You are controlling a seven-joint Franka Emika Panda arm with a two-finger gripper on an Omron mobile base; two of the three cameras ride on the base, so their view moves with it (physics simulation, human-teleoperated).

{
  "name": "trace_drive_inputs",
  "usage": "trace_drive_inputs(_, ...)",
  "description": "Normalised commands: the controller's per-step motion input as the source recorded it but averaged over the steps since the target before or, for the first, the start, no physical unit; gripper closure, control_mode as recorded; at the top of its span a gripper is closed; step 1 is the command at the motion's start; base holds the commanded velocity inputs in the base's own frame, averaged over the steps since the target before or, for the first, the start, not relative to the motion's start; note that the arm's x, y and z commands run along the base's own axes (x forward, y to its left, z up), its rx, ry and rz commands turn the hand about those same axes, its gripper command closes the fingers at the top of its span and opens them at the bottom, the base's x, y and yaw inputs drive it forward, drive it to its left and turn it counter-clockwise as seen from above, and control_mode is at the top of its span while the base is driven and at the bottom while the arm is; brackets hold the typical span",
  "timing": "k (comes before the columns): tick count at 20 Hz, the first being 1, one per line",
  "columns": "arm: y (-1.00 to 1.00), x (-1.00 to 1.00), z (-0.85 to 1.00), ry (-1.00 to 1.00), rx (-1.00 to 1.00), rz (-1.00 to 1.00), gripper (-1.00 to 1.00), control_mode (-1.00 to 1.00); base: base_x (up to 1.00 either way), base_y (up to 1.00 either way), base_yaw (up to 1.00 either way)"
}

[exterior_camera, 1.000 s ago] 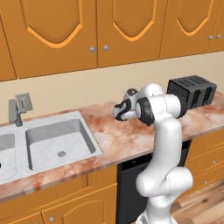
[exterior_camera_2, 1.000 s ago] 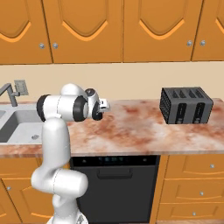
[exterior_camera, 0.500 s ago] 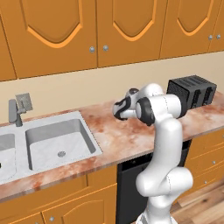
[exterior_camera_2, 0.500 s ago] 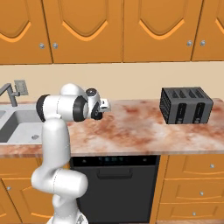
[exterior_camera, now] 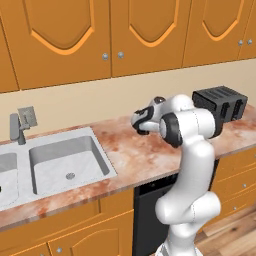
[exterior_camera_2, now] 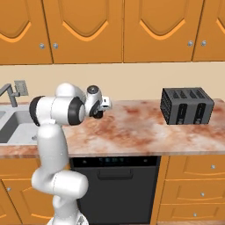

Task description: Clear the mugs and bowl far away from the sink.

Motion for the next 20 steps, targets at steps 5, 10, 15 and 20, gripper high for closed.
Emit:
trace_drive_inputs(5, -0.03, -0.71, 0.69, 0.00, 0.00, 0.01, 1.00, -1.00, 0.00, 0.00, 0.00)
trace_drive_inputs(10, 0.00, -0.99, 0.78, 0.00, 0.00, 0.04, 1.00, -1.00, 0.00, 0.00, 0.00)
trace_drive_inputs(15, 0.00, -1.00, 0.69, 0.00, 0.00, 0.07, 1.00, -1.00, 0.00, 0.00, 0.00)
trace_drive_inputs(20, 0.00, -0.97, 0.48, 0.00, 0.00, 0.07, 1.00, -1.00, 0.00, 0.00, 0.00)
